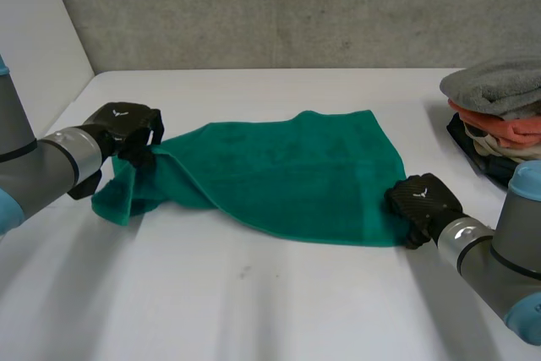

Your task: Fold the laundry.

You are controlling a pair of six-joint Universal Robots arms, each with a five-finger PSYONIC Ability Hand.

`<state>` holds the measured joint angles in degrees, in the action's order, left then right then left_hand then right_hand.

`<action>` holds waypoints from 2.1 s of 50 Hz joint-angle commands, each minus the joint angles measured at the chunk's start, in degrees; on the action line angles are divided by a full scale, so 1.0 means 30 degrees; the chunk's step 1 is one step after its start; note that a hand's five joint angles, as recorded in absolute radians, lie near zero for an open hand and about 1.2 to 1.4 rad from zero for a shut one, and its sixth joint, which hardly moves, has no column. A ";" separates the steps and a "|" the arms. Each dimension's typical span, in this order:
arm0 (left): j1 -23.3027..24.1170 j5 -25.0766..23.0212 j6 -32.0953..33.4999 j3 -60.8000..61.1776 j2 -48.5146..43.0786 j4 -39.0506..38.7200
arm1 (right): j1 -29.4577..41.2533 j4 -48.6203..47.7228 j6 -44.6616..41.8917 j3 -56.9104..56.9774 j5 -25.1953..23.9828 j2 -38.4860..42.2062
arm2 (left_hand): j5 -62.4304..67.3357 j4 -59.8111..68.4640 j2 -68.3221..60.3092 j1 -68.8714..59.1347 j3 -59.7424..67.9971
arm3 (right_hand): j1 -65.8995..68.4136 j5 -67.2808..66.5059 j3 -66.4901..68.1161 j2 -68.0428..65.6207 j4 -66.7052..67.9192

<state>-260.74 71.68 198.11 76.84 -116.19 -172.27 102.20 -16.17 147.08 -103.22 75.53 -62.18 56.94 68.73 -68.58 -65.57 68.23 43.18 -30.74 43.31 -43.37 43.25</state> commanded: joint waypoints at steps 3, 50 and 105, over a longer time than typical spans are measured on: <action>-0.0068 -0.0016 0.0000 0.0080 0.0000 0.0000 | 0.0095 -0.0324 0.0044 0.1036 -0.0009 0.0687 | 0.4352 0.3758 -0.3805 -0.4811 0.3923 | 0.3490 -0.4301 0.3446 -0.3427 0.3467; -0.0479 0.1154 0.7471 0.1173 0.0824 0.1233 | -0.1283 1.5910 -0.2420 1.3043 0.0780 -0.0899 | 0.4352 0.3758 -0.3805 -0.4811 0.3923 | 1.2274 -1.3085 1.2230 -1.2212 1.2251; -0.1971 0.0394 0.8789 0.6321 -0.2403 -0.9961 | -0.0022 0.3221 0.1685 0.7278 0.0518 0.1713 | -0.5172 -0.5766 0.5719 0.4713 -0.5601 | 1.2274 -1.3085 1.2230 -1.2212 1.2251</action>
<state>-265.08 72.65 222.64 95.77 -123.26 -202.35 102.27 -6.48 152.19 -81.62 76.95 -56.67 37.41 47.23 -47.58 -47.50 47.67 63.25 -57.88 67.92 -67.02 68.51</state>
